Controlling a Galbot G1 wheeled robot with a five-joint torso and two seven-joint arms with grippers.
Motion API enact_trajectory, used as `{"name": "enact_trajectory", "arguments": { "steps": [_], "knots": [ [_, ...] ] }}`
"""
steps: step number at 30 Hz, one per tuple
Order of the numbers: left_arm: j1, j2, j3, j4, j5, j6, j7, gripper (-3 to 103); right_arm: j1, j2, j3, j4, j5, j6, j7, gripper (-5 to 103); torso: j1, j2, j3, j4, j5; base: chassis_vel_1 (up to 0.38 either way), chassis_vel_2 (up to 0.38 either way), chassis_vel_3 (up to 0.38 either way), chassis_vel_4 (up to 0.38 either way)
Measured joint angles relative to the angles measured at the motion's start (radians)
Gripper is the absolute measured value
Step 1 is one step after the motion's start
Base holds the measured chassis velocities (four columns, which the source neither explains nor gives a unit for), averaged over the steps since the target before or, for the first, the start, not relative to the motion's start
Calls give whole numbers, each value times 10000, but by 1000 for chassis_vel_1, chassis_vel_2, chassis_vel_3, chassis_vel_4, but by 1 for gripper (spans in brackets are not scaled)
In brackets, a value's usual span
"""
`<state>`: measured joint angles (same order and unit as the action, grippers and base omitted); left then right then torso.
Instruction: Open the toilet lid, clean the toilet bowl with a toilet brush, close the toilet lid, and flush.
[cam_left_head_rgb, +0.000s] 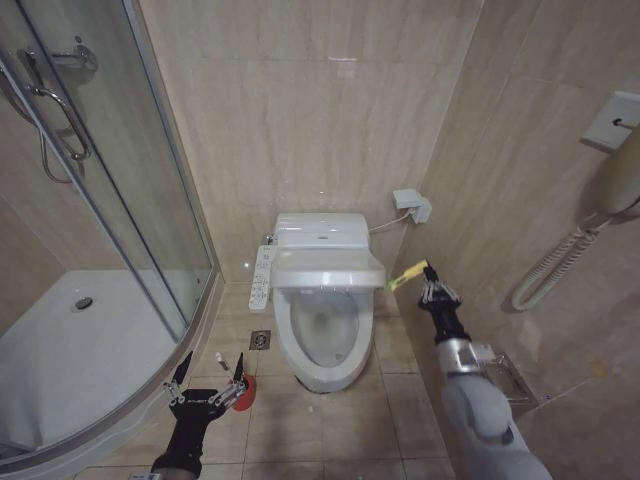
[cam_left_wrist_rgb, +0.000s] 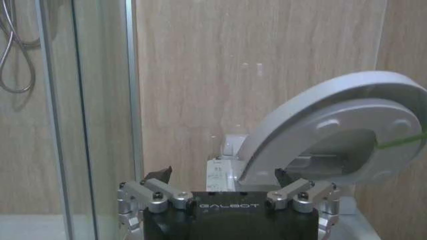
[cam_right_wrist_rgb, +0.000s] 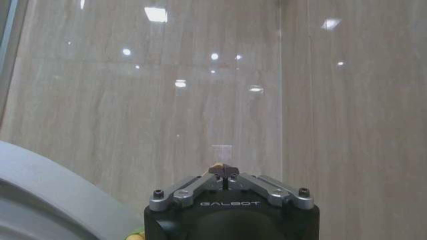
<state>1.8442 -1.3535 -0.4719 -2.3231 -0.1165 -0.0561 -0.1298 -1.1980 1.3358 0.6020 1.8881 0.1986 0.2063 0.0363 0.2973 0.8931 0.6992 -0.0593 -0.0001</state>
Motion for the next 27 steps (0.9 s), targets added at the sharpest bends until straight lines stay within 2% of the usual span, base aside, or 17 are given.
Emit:
{"name": "enact_trajectory", "arguments": {
  "steps": [6,13,27],
  "knots": [
    [0,0,0,0,0,0,0,100,413,-121,-165,-205,235,-258,-24,0,0,0,0,-3,1,0,0,0,0],
    [0,0,0,0,0,0,0,100,151,-153,-115,-27,314,-400,-236,0,-1,1,0,-4,1,0,0,0,0],
    [1,0,0,0,0,0,0,100,137,-138,-131,-93,392,-400,-348,0,-5,2,-2,-2,1,-20,21,23,-18]
  ]
}}
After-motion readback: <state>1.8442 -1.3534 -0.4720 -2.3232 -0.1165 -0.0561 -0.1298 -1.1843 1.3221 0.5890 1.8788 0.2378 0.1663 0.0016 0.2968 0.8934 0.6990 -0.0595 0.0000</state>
